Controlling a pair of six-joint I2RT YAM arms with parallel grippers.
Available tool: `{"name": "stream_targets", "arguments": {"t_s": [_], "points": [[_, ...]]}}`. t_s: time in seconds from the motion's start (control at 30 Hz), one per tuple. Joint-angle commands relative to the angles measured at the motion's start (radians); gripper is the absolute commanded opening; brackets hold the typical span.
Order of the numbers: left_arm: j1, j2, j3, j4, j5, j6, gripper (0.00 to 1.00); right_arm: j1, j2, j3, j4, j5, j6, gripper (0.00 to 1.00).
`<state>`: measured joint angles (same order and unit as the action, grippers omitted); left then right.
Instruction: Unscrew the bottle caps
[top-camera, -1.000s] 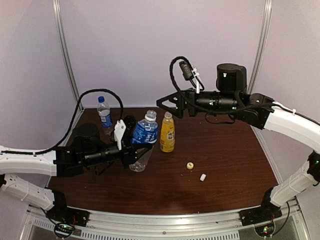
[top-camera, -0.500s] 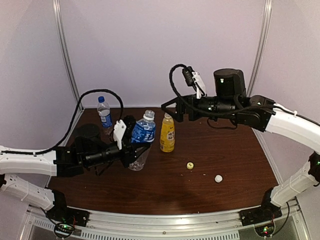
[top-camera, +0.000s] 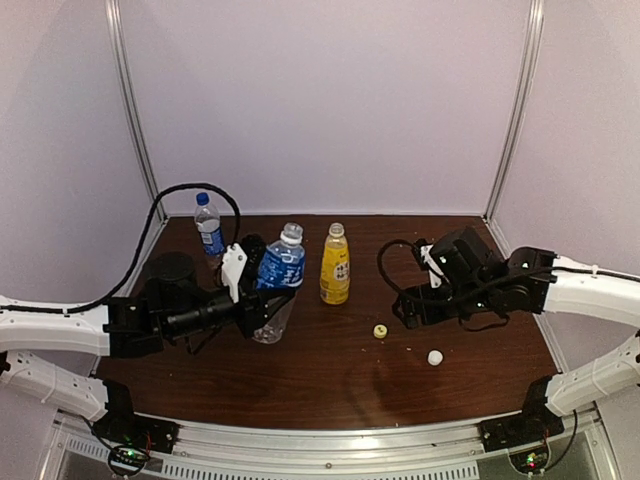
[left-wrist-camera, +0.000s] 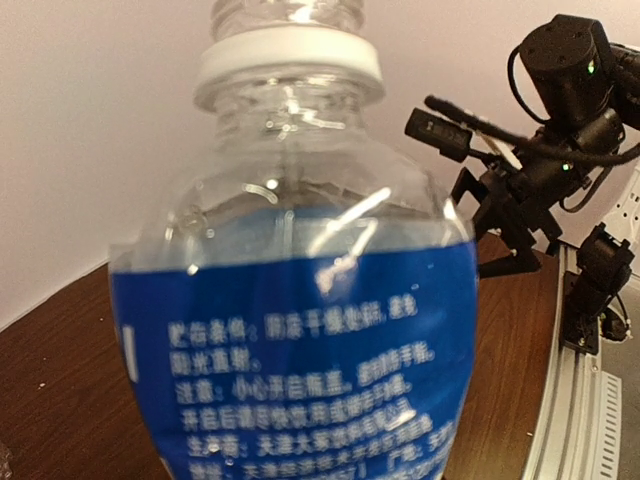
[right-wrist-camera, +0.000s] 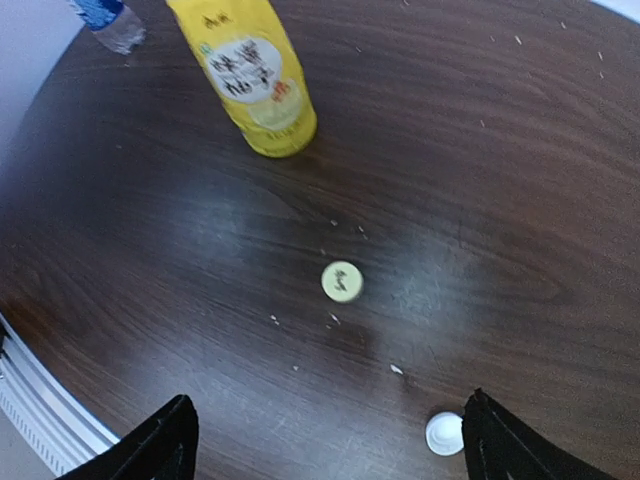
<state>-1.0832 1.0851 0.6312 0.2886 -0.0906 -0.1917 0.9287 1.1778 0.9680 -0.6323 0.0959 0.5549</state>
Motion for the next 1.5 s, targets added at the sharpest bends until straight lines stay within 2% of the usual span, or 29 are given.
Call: {"name": "stream_targets", "arguments": {"t_s": [0.0,0.17,0.6,0.8,1.17,1.23,1.4,1.47], "points": [[0.005,0.003,-0.013,0.059,0.003,0.004,0.29,-0.005,-0.004,-0.083,-0.169,0.096,0.151,0.94],[0.006,0.021,-0.015,0.071,0.021,0.003,0.29,-0.02,0.036,-0.165,-0.194,0.123,0.207,0.95],[0.005,0.018,-0.04,0.087,0.037,0.009,0.29,-0.124,0.108,-0.324,0.108,-0.089,0.146,0.75],[0.005,0.007,-0.053,0.09,0.032,0.012,0.29,-0.141,0.141,-0.34,0.134,-0.094,0.133,0.65],[0.006,0.001,-0.057,0.089,0.027,0.011,0.29,-0.16,0.188,-0.355,0.16,-0.106,0.115,0.55],[0.005,-0.001,-0.057,0.087,0.026,0.013,0.29,-0.16,0.194,-0.36,0.17,-0.125,0.113,0.51],[0.006,-0.001,-0.059,0.088,0.022,0.013,0.29,-0.161,0.204,-0.332,0.186,-0.153,0.101,0.27],[0.005,0.003,-0.058,0.092,0.026,0.011,0.29,-0.161,0.211,-0.302,0.181,-0.142,0.088,0.21]]}}
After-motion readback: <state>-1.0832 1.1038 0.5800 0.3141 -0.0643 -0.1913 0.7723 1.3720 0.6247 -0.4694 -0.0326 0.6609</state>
